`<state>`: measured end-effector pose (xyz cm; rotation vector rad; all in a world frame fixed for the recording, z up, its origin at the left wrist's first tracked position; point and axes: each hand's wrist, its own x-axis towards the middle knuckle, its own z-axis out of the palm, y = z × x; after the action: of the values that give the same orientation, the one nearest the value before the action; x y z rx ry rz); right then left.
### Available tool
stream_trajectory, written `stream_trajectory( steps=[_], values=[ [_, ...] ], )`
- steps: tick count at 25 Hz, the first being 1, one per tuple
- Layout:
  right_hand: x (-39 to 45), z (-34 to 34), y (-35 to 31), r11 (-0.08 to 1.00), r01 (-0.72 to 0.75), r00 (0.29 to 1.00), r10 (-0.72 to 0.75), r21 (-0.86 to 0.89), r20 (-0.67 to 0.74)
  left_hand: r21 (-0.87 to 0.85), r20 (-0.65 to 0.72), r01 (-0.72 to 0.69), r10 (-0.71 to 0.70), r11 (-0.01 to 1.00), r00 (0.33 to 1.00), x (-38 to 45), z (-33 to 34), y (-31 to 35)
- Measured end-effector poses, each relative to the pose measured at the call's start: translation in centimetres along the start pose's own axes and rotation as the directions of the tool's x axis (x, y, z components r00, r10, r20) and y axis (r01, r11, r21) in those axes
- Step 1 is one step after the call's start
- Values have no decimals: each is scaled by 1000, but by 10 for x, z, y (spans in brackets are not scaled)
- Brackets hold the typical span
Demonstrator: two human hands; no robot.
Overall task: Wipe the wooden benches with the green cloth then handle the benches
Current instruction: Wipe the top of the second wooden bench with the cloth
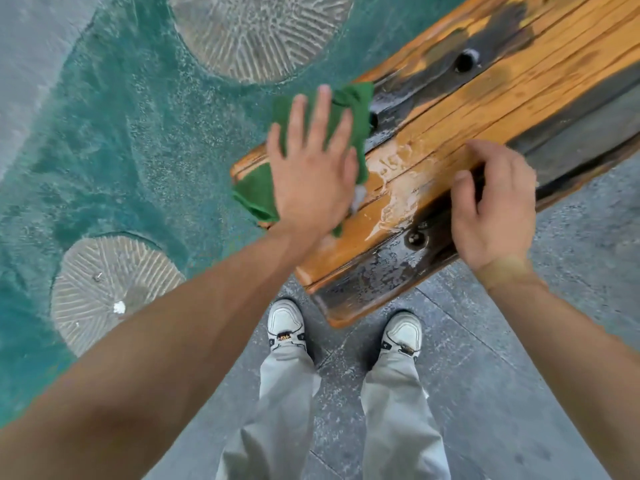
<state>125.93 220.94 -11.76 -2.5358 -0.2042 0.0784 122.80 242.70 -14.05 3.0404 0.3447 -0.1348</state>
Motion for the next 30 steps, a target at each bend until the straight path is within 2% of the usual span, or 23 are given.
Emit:
stream_trajectory(
  steps=[1,2,3,4,5,6,7,9,11,12,13,14,16,18,20,21,23,24,25,26,28,29,30],
  values=[
    [7,0,-1,999,-43,998,44,34,-34,33,18,-163,162,986,987,-11,3,20],
    [12,0,-4,995,-77,995,80,57,-51,32,45,-345,343,938,938,-32,5,32],
    [14,0,-7,992,-100,993,104,73,-60,35,85,-502,498,864,863,-60,7,30],
    [15,-2,-9,990,-108,991,114,88,-64,46,112,-601,593,798,797,-93,8,16],
    [14,-4,-13,989,-106,992,113,104,-62,46,142,-627,616,778,775,-119,6,-10],
    [12,-5,-16,988,-99,993,106,119,-59,60,160,-615,600,786,784,-130,1,-43],
    [9,-5,-18,988,-87,994,95,130,-59,91,154,-558,542,825,826,-128,-1,-75],
    [1,-3,-17,988,-66,993,79,137,-88,99,140,-354,339,930,930,-83,-9,-102],
    [-9,1,-16,985,-63,992,79,163,-99,76,65,-153,149,985,987,-18,-11,-69],
    [-13,2,-13,982,-82,990,100,173,-99,70,73,-146,141,987,987,4,-8,-36],
    [-17,2,-9,979,-111,986,130,172,-103,61,94,-214,208,975,974,11,-3,1],
    [-21,0,-8,975,-139,982,158,175,-102,52,75,-344,340,937,937,2,3,32],
    [-25,-11,-8,967,-173,976,193,186,-99,36,70,-615,612,787,788,-48,15,54],
    [-24,-24,-3,963,-193,973,213,190,-92,3,52,-735,734,678,677,-99,19,18],
    [-25,-28,-2,961,-195,971,218,198,-101,49,100,-806,800,590,592,-113,12,-53],
    [-28,-27,-3,960,-193,971,217,205,-102,94,130,-808,797,582,590,-108,9,-88],
    [-35,-23,1,959,-187,974,209,215,-86,116,167,-745,727,656,666,-71,-1,-119],
    [-42,-19,1,962,-174,980,190,212,-59,107,165,-707,689,699,706,-52,-6,-110],
    [-49,-14,1,964,-169,983,179,207,-31,102,161,-719,702,687,694,-38,-6,-87],
    [-57,-13,4,960,-187,981,195,209,-17,86,172,-786,768,612,617,-32,-2,-54],
    [-75,-15,10,937,-268,958,283,225,-38,30,214,-934,910,356,354,-42,7,7],
    [-83,-16,12,922,-312,943,330,228,-42,28,238,-964,934,266,265,-50,10,24],
    [-90,-17,13,907,-355,927,372,229,-37,28,252,-974,942,223,223,-54,15,33]
  ],
)
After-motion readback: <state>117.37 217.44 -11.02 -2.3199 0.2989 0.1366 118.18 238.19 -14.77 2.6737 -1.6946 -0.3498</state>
